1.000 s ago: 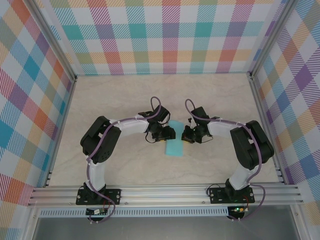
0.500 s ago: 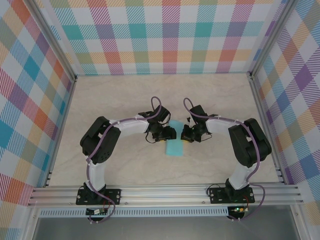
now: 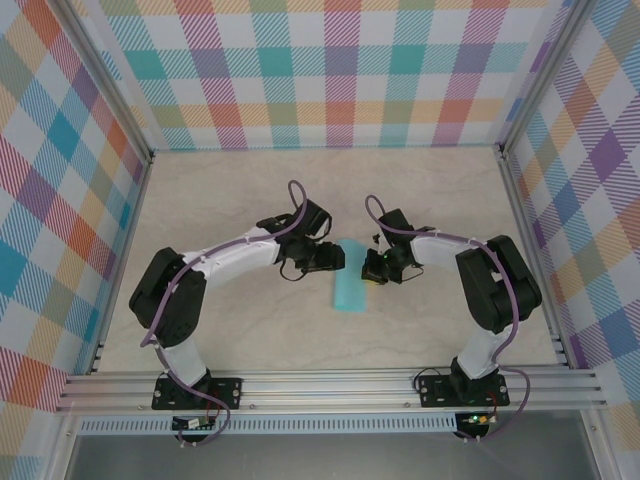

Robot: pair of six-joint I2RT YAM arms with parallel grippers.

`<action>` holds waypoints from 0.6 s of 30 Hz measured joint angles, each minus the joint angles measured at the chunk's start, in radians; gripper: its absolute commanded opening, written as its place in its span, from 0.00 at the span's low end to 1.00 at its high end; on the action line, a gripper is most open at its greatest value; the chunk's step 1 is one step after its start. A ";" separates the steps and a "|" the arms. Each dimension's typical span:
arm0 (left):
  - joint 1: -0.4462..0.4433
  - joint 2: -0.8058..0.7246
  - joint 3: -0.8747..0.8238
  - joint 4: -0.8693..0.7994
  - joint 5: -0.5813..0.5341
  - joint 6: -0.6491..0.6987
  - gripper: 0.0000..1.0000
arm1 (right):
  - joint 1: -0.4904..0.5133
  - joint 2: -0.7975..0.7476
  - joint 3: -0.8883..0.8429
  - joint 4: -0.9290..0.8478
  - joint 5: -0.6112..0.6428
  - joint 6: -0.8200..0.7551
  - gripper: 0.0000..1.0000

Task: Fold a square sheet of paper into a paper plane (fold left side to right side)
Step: First fold the square sheet of paper in half at the center of the table.

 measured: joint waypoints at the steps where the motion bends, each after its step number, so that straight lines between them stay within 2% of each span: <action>1: 0.000 0.002 0.000 0.007 0.018 -0.001 0.39 | 0.000 0.001 0.000 0.000 0.000 0.000 0.03; 5: -0.002 0.025 0.000 0.060 0.103 -0.008 0.32 | 0.000 0.002 0.001 0.000 0.000 -0.004 0.03; 10: -0.008 0.087 0.000 0.133 0.195 -0.021 0.32 | 0.001 0.005 0.008 -0.010 0.000 -0.007 0.03; 18: -0.010 0.159 0.000 0.148 0.196 -0.026 0.29 | 0.003 0.011 0.017 -0.021 0.002 -0.008 0.03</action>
